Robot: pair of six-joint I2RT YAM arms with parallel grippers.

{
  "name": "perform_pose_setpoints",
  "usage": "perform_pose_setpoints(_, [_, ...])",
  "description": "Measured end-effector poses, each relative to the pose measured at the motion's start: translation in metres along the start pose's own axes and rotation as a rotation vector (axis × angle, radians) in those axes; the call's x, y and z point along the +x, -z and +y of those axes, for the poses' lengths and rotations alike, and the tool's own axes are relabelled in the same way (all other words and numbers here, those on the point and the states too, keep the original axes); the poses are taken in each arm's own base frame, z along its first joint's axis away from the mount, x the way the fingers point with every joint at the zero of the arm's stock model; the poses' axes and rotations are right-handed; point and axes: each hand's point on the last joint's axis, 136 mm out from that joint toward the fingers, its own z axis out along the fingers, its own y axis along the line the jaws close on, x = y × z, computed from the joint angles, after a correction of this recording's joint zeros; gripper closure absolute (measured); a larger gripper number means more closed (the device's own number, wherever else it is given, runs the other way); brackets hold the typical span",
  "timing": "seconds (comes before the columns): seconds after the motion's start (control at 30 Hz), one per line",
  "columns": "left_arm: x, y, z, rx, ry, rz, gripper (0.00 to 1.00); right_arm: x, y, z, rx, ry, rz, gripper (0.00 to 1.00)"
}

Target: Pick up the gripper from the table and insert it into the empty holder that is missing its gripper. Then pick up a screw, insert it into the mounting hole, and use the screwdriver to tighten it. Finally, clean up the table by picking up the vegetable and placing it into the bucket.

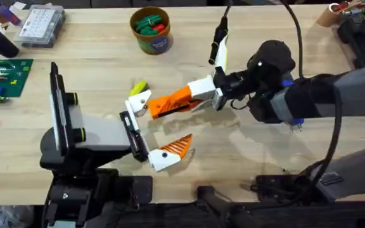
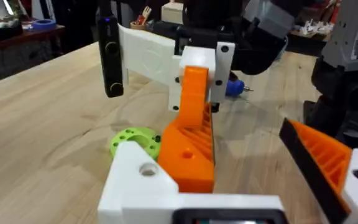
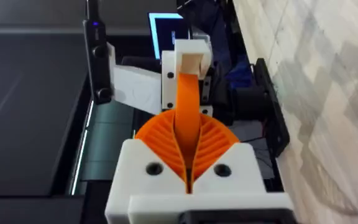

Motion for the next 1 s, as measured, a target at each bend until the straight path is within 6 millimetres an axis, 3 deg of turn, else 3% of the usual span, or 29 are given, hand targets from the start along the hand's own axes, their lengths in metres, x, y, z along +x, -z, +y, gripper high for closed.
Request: perform_pose_setpoints(1.0, [0.0, 0.0, 0.0006, -0.004, 0.0, 0.0, 0.015, -0.0005, -0.0038, -0.0054, 0.011, -0.002, -0.008, 0.983])
